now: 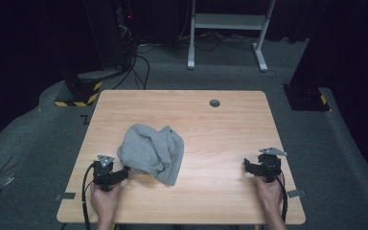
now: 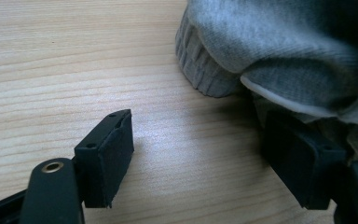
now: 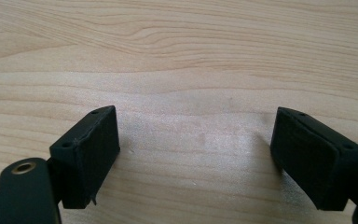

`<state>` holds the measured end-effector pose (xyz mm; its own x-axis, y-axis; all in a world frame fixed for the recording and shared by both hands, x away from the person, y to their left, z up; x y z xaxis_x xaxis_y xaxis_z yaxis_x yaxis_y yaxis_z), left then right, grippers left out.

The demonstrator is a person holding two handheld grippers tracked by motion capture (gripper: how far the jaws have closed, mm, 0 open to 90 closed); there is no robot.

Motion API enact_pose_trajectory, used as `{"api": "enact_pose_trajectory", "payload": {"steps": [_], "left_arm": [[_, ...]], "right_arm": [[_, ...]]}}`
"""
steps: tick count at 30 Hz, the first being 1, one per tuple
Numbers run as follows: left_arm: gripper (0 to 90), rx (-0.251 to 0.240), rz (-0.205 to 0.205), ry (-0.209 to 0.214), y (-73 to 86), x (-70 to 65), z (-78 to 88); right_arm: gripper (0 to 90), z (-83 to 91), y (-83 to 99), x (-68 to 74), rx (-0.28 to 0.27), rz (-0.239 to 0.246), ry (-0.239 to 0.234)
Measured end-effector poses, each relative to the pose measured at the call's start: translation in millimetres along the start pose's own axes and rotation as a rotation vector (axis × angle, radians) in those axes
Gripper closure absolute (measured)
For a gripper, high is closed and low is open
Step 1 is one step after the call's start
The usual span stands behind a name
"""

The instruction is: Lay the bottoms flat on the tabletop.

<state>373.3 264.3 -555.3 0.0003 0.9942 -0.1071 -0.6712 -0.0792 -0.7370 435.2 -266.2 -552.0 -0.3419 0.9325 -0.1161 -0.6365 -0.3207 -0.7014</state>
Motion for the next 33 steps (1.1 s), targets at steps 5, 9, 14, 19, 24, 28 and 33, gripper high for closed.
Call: {"api": "enact_pose_trajectory", "payload": {"steps": [5, 9, 14, 19, 24, 28, 33], "left_arm": [[25.1, -0.001, 0.001, -0.001, 0.1, -0.1, 0.1], [25.1, 0.001, -0.001, 0.002, 0.2, -0.3, 0.2], [26.2, -0.001, -0.006, 0.008, 0.2, -0.7, 0.4], [30.0, -0.003, -0.017, 0.021, 0.9, -1.5, 1.7], [29.5, -0.001, -0.018, 0.024, 1.0, -1.5, 1.8], [27.1, 0.008, -0.019, 0.047, 2.7, -0.8, 4.7], [25.1, 0.012, -0.004, 0.089, 4.7, -0.8, 7.7]], "right_arm": [[14.2, 0.0, 0.3, -0.3, 0.004, -0.002, 0.003], [14.2, 0.0, 0.3, -0.3, 0.004, -0.002, 0.003], [14.2, 0.1, 0.2, -0.1, 0.005, -0.005, 0.002], [14.2, 0.1, 0.2, -0.1, 0.006, -0.005, 0.002], [14.2, 0.1, 0.2, -0.1, 0.005, -0.005, 0.002], [14.2, 0.1, 0.2, -0.1, 0.005, -0.005, 0.002], [14.2, 0.1, 0.2, 0.0, 0.006, -0.006, 0.002]]}}
Point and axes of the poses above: each handheld gripper's, and its own axes: z roughly backward along the jaws, y roughly out of its underside, x roughly to its left, the point moved 4 cm from there along -z, roughly forward along the jaws, and after that the axes turned 8 degrees about z, right-handed, at the moved point
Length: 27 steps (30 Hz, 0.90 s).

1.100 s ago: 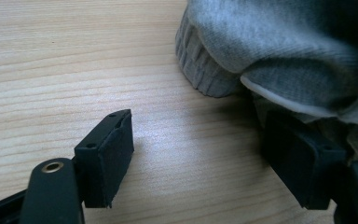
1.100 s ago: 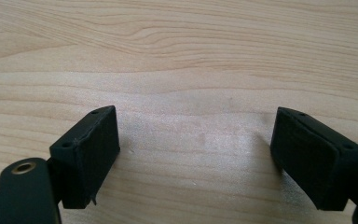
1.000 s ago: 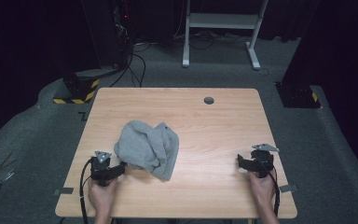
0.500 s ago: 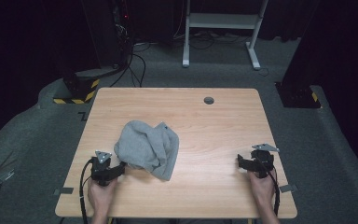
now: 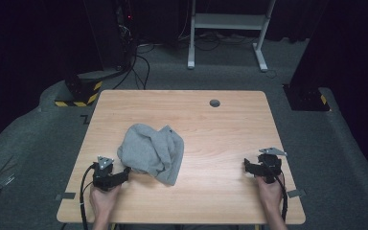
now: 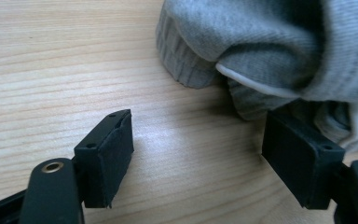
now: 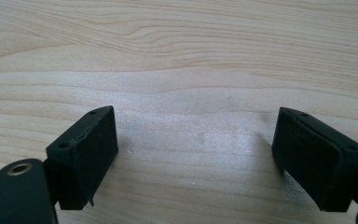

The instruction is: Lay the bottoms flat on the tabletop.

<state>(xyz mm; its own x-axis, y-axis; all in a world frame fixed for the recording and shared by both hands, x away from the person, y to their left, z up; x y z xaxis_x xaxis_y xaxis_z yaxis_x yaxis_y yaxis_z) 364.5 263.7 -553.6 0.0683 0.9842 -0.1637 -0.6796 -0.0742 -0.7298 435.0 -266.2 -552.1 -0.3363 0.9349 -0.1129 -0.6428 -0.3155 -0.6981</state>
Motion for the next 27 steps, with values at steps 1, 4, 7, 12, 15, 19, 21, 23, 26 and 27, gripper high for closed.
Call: {"api": "enact_pose_trajectory", "payload": {"steps": [1, 4, 7, 12, 15, 19, 21, 23, 26, 27], "left_arm": [[25.1, -0.002, 0.000, 0.003, 0.4, -0.2, 0.6], [23.8, 0.005, 0.001, 0.017, 1.7, -2.1, 2.5], [22.1, 0.005, 0.009, 0.034, 2.5, -4.5, 5.3], [19.9, 0.002, 0.005, 0.052, 3.3, -9.7, 11.8], [18.5, 0.001, 0.001, 0.063, 4.7, -13.8, 18.3], [16.8, -0.001, -0.016, 0.071, 6.4, -18.0, 27.1], [16.4, -0.002, -0.013, 0.080, 6.8, -19.2, 30.3], [15.5, 0.008, -0.020, 0.080, 6.2, -19.7, 32.0], [15.2, 0.006, -0.018, 0.081, 4.1, -21.6, 34.1], [15.1, 0.003, -0.019, 0.084, 2.8, -22.3, 35.3]], "right_arm": [[14.2, 0.0, 0.0, -0.1, -0.001, 0.001, 0.000], [14.2, 0.0, 0.0, 0.0, 0.000, 0.000, 0.000], [14.2, -0.1, 0.0, -0.1, 0.000, 0.001, 0.000], [14.3, -0.1, 0.0, -0.1, -0.001, 0.001, 0.000], [14.3, 0.0, 0.0, -0.2, 0.000, 0.002, 0.000], [14.3, -0.1, 0.0, -0.2, -0.001, 0.001, 0.000], [14.3, 0.0, 0.0, -0.1, -0.001, 0.001, 0.000], [14.3, -0.1, 0.0, -0.1, -0.001, 0.001, 0.000], [14.3, 0.0, 0.0, -0.1, -0.001, 0.001, 0.000], [14.3, 0.0, 0.0, -0.1, -0.001, 0.001, 0.000]]}}
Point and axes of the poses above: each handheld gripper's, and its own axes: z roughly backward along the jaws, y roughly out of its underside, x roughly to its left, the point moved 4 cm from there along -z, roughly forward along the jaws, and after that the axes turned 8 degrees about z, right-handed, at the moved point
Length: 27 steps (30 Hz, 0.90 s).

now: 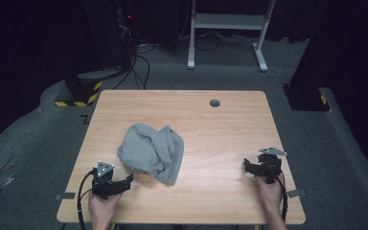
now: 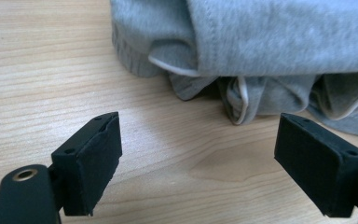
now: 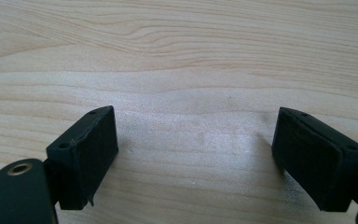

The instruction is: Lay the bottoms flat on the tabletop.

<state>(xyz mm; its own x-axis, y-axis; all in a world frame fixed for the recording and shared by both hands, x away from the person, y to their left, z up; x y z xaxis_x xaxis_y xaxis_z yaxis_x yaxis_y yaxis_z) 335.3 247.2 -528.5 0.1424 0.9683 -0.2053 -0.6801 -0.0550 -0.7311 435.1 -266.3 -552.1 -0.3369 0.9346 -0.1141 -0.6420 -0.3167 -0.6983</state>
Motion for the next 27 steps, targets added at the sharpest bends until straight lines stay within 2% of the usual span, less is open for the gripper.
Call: {"api": "enact_pose_trajectory", "payload": {"steps": [4, 12, 15, 18, 22, 27], "left_arm": [[15.2, -0.025, 0.004, 0.016, -4.3, -3.9, 5.6], [15.5, -0.044, -0.008, 0.034, -16.2, -9.2, 15.4], [15.6, -0.065, 0.011, 0.065, -22.2, -10.7, 17.9], [15.9, -0.082, -0.002, 0.069, -28.1, -13.6, 19.6], [16.8, -0.082, -0.016, 0.095, -35.1, -19.9, 18.7], [18.5, -0.058, 0.006, 0.147, -41.6, -25.9, 12.2]], "right_arm": [[14.2, 0.0, 0.0, 0.0, 0.000, 0.000, 0.000], [14.3, 0.0, 0.0, 0.0, 0.000, 0.000, 0.000], [14.3, 0.1, 0.0, 0.0, 0.000, 0.000, 0.000], [14.3, 0.0, 0.0, 0.0, 0.000, 0.000, 0.000], [14.3, 0.0, 0.0, 0.0, 0.000, 0.000, 0.000], [14.3, 0.0, 0.0, 0.0, 0.000, 0.000, 0.000]]}}
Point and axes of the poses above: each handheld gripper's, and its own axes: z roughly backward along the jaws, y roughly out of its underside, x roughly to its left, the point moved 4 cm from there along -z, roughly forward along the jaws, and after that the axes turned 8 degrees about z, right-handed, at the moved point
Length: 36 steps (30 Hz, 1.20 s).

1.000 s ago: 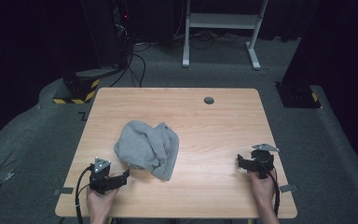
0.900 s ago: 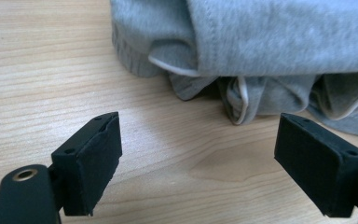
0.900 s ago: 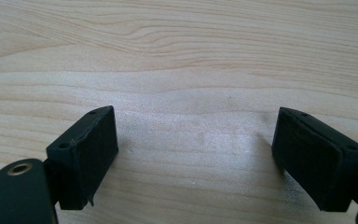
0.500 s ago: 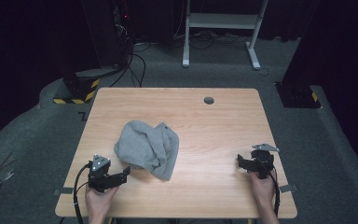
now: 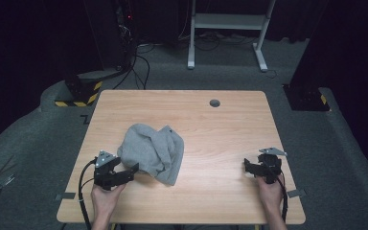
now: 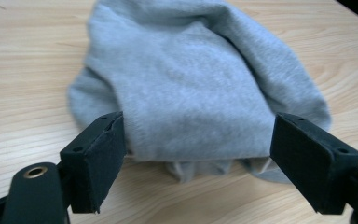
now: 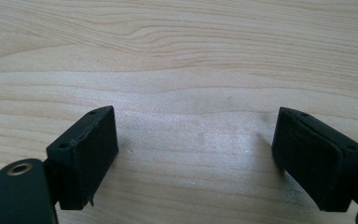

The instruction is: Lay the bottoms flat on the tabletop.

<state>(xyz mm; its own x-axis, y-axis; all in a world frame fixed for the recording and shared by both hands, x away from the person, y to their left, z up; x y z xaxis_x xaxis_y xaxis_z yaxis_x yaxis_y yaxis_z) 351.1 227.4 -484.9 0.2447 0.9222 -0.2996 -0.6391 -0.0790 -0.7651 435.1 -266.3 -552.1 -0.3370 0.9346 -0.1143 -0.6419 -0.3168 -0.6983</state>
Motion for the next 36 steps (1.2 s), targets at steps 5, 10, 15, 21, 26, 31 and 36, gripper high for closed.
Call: {"api": "enact_pose_trajectory", "payload": {"steps": [5, 10, 15, 21, 26, 31, 36], "left_arm": [[16.1, -0.007, -0.006, -0.016, -6.3, -6.8, -4.1], [15.2, -0.010, -0.016, -0.020, -13.0, -11.8, -10.8], [14.3, 0.015, -0.033, -0.032, -17.4, -17.9, -21.5], [12.6, 0.042, -0.055, -0.051, -20.8, -24.0, -33.4], [10.6, 0.070, -0.075, -0.081, -22.8, -27.5, -44.0], [9.4, 0.107, -0.081, -0.105, -20.4, -25.8, -56.3], [8.9, 0.138, -0.087, -0.121, -17.4, -26.3, -68.3]], "right_arm": [[14.3, 0.0, 0.0, 0.0, 0.000, 0.000, 0.000], [14.3, 0.0, 0.0, 0.0, 0.000, 0.000, 0.000], [14.3, 0.0, 0.0, 0.0, 0.000, 0.000, 0.000], [14.3, 0.0, 0.0, 0.0, 0.000, 0.000, 0.000], [14.3, 0.0, 0.0, 0.0, 0.000, 0.000, 0.000], [14.3, 0.0, 0.0, 0.0, 0.000, 0.000, 0.000], [14.3, 0.0, 0.0, 0.0, 0.000, 0.000, 0.000]]}}
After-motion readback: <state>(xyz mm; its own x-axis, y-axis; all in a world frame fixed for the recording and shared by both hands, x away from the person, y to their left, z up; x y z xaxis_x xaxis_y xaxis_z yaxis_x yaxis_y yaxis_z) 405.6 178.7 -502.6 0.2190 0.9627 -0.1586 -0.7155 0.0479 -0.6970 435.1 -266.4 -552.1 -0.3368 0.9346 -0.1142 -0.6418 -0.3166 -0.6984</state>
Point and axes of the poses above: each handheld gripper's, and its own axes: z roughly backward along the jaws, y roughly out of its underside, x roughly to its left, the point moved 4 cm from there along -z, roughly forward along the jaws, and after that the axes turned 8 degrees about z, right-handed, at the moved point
